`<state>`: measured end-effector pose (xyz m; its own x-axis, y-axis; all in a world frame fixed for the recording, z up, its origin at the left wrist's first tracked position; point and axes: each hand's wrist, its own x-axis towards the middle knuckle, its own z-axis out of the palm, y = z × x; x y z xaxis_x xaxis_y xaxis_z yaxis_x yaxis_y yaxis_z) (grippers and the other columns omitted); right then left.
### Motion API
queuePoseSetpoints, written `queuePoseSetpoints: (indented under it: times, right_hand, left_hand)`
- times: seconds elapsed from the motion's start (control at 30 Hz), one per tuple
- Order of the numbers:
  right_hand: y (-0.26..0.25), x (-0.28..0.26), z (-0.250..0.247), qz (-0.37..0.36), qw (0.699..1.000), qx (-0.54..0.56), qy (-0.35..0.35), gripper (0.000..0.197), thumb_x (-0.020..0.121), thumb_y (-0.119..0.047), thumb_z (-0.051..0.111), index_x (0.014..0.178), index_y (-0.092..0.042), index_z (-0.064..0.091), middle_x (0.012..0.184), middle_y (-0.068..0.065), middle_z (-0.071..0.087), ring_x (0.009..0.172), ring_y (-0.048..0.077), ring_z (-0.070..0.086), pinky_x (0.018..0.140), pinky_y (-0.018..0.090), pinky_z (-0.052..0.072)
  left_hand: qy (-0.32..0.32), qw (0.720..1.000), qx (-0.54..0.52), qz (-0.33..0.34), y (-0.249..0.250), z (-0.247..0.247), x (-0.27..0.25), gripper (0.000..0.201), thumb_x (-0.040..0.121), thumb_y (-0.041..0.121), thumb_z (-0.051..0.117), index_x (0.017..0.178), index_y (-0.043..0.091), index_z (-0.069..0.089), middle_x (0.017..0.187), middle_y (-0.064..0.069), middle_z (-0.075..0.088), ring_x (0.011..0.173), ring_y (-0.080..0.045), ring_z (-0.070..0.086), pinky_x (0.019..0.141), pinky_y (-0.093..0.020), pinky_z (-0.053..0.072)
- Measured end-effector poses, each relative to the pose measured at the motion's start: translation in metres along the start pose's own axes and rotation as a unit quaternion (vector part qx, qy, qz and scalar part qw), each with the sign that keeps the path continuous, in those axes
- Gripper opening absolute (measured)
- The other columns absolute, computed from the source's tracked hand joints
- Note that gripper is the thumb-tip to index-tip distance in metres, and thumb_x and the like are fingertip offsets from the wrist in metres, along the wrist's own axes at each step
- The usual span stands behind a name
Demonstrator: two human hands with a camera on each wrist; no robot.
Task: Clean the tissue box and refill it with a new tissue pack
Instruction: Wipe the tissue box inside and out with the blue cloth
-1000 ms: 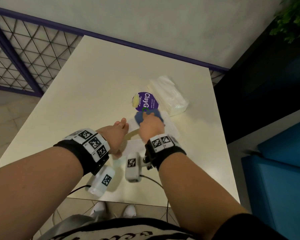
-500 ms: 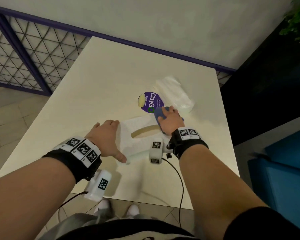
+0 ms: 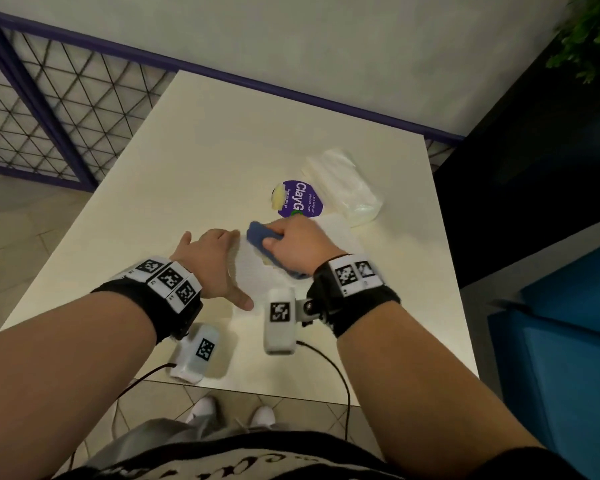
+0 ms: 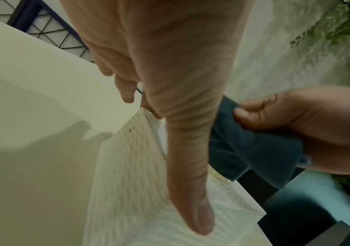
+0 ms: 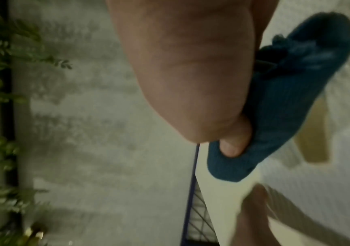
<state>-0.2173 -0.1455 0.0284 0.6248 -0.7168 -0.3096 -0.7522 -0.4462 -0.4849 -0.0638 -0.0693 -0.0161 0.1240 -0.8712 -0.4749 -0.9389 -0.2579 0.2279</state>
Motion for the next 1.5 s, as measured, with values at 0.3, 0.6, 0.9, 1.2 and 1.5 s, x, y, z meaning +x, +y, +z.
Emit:
queuePoseSetpoints:
  times: [0.3,0.6,0.9,1.2,1.5]
  right_hand:
    - [0.066,-0.030,0.043,0.067,0.979,-0.192,-0.026,0.052,0.103,-0.037,0.014,0.153,-0.030,0.002,0.162,-0.014,-0.002,0.149,0.007,-0.001,0.113,0.058,-0.010]
    - [0.017,-0.032,0.087,0.025,0.990,-0.139,0.025,0.054,0.099,-0.043,0.016,0.152,-0.033,0.008,0.162,-0.010,0.004,0.150,0.019,0.000,0.114,0.058,-0.011]
    - [0.120,-0.034,0.023,0.189,0.973,-0.115,0.071,0.053,0.101,-0.040,0.017,0.152,-0.035,0.000,0.162,-0.012,-0.006,0.149,0.011,-0.005,0.115,0.060,-0.007]
    - [0.053,-0.035,0.067,0.134,0.987,-0.083,0.031,0.054,0.101,-0.042,0.014,0.151,-0.036,-0.002,0.162,-0.010,-0.009,0.149,0.014,-0.010,0.115,0.054,-0.011]
    - [0.093,0.026,-0.005,0.257,0.962,-0.078,0.048,0.057,0.099,-0.036,0.022,0.152,-0.032,0.001,0.162,-0.004,-0.007,0.150,0.023,-0.002,0.114,0.063,0.000]
  left_hand:
    - [0.003,0.999,0.032,-0.005,0.004,-0.004,-0.004,0.140,0.043,0.079,0.072,0.152,0.021,0.007,0.157,0.002,0.018,0.145,-0.016,0.015,0.117,-0.052,-0.005]
    - [0.008,0.998,0.062,-0.006,0.010,-0.008,-0.003,0.131,0.044,0.076,0.073,0.148,0.017,0.018,0.149,-0.002,0.031,0.140,-0.018,0.026,0.116,-0.056,0.001]
    - [-0.013,0.999,0.024,-0.019,0.007,-0.006,-0.001,0.140,0.039,0.075,0.077,0.150,0.023,0.009,0.153,0.000,0.024,0.140,-0.021,0.029,0.115,-0.059,-0.005]
    - [-0.019,0.998,0.046,-0.027,0.015,-0.009,0.000,0.137,0.037,0.073,0.079,0.146,0.019,0.017,0.149,-0.003,0.031,0.139,-0.022,0.030,0.114,-0.058,-0.002]
    - [-0.029,0.999,0.010,-0.014,0.011,-0.009,0.003,0.138,0.039,0.066,0.083,0.147,0.018,0.013,0.150,-0.001,0.027,0.141,-0.021,0.023,0.114,-0.059,-0.001]
